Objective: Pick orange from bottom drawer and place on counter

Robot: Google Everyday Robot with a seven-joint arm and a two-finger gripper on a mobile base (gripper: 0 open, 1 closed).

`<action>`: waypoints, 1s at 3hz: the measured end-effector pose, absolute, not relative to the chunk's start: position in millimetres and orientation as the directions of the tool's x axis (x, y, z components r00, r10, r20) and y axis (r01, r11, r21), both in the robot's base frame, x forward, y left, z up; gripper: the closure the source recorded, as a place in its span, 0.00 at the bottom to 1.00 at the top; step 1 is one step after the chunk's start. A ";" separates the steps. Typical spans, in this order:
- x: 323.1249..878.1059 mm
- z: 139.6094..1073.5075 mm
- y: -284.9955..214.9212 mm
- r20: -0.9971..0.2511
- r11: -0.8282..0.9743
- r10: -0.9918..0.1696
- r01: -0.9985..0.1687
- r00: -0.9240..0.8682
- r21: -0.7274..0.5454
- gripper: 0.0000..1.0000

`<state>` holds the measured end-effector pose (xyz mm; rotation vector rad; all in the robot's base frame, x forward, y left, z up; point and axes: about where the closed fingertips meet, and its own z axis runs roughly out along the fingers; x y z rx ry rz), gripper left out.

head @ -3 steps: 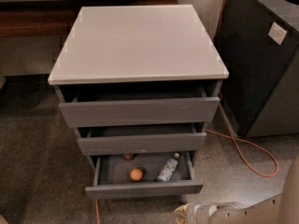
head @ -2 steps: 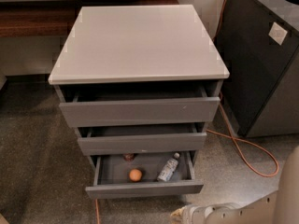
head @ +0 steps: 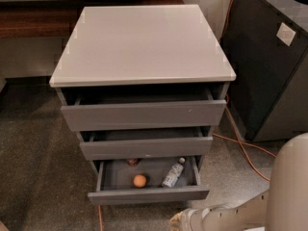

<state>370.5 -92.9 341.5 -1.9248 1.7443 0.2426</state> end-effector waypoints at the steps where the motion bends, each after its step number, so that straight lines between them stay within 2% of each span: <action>1: 400.1 324.9 -82.0 -0.488 -0.020 -0.860 -0.966 0.148 -0.258 1.00; 3: 475.4 312.4 -77.0 -0.507 -0.014 -0.847 -0.961 0.158 -0.275 1.00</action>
Offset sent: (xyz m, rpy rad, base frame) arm 0.1346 -0.0110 -0.0303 0.0458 -0.0138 0.0008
